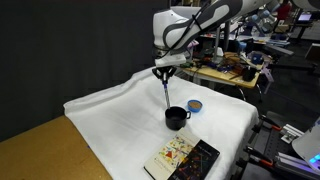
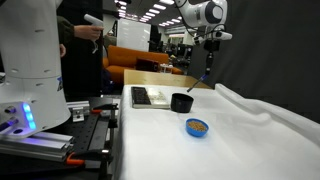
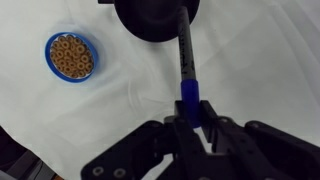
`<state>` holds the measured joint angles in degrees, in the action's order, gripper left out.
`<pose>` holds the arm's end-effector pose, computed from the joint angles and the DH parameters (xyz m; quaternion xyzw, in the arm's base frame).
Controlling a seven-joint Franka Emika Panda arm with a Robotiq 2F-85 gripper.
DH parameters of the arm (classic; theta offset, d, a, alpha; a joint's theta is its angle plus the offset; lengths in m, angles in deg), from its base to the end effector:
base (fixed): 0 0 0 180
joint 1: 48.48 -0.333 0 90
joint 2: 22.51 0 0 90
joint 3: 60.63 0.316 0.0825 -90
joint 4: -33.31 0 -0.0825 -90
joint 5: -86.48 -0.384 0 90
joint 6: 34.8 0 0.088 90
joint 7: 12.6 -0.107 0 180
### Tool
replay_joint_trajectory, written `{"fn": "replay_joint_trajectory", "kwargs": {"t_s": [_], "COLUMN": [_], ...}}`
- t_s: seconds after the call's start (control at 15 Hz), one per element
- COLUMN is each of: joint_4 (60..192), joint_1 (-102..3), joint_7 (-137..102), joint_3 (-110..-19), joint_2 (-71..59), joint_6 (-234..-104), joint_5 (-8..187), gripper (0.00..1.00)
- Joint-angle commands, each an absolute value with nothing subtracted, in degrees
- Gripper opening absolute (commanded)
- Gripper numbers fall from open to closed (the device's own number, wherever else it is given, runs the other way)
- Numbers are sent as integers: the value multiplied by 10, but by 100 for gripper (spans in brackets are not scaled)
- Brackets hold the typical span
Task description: Take the pen out of the black cup and put it on the table
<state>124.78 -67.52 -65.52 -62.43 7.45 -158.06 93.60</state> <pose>0.6611 0.2028 0.3321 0.9603 -0.2718 0.0477 0.0402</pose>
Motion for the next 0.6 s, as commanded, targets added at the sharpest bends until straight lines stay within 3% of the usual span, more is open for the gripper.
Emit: {"fn": "replay_joint_trajectory", "kwargs": {"t_s": [0.0, 0.53], "joint_4": [1293, 1348], "joint_1": [-667, -660], "joint_7": [-658, -652], "joint_3": [-612, -608], "joint_2": [51, 36], "joint_6": [-1600, -1606], "joint_5": [939, 932], "gripper": [5, 5]}}
